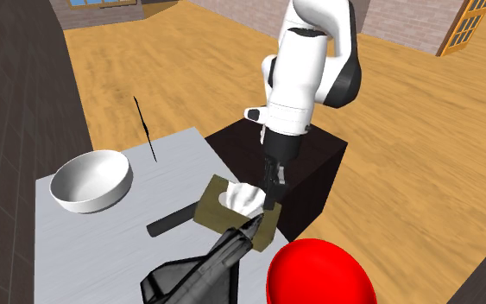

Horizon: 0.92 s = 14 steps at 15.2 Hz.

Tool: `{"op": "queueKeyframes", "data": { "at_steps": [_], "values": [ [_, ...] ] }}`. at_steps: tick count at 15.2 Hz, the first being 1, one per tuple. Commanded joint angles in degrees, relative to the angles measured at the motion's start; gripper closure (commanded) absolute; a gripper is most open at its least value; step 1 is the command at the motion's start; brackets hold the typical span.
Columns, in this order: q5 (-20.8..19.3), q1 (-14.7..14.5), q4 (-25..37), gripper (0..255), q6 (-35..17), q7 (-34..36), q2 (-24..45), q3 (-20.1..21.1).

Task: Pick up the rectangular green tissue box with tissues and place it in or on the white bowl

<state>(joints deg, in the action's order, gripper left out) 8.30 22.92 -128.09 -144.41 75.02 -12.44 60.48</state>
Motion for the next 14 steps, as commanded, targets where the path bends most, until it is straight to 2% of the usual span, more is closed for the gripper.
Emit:
{"op": "queueKeyframes", "data": {
  "at_steps": [1, 14],
  "values": [
    [0.93, -0.6, 0.95, 255, 1.65, -0.76, -0.83, -0.93],
    [4.11, -2.76, 8.23, 255, 12.09, -3.56, -4.79, -5.58]
  ]
}}
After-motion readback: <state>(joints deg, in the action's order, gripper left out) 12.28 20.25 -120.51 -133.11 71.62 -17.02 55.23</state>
